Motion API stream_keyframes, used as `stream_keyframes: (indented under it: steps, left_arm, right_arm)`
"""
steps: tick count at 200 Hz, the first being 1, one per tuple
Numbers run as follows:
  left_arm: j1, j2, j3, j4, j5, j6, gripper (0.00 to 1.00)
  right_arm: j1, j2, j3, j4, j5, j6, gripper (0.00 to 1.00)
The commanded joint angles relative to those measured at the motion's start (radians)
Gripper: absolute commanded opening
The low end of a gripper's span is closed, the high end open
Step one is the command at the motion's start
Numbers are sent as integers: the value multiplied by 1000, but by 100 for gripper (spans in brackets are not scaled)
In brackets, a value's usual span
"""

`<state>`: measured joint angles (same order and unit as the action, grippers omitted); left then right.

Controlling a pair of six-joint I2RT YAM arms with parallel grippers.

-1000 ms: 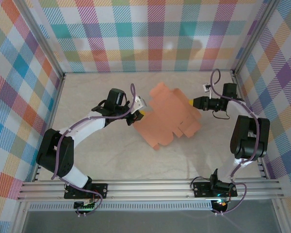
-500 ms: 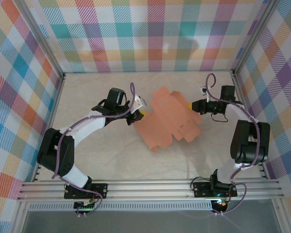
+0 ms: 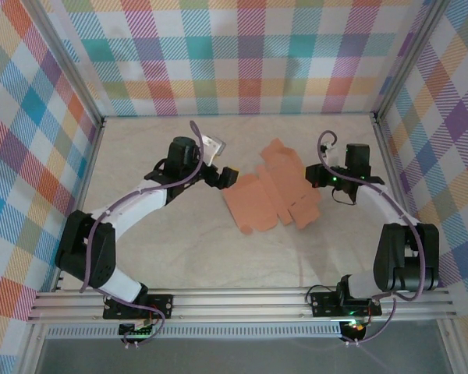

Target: Fold the paper box

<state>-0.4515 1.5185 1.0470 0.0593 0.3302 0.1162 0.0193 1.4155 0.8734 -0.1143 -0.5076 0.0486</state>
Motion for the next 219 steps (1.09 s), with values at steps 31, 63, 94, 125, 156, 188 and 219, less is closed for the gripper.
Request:
stream_keyframes:
  steps: [31,63,94,125,156,188,219]
  left_arm:
    - [-37,-85,-94,44,-169,-313,100]
    - [-77,-100,-135,54,-209,-306,100]
    - [-98,-93,-145,68,-215,-288,100]
    - [-105,-71,-112,7,-224,-344,100]
    - [-105,-57,-112,-2,-190,-473,100]
    - [-119,-66,-159,-10,-186,-602,100]
    - [-147,-37,-201,-35,-189,-694,97]
  right_arm:
    - [72,-69,-71,-38,240,241,0]
    - [76,-56,-75,-130,408,281,0]
    - [73,-14,-68,-163,419,271,0]
    - [120,27,-81,-108,373,283,0]
    - [227,24,-133,15,389,326,0]
    - [358,32,-154,77,481,387,0]
    - [461,52,-175,128,620,359,0]
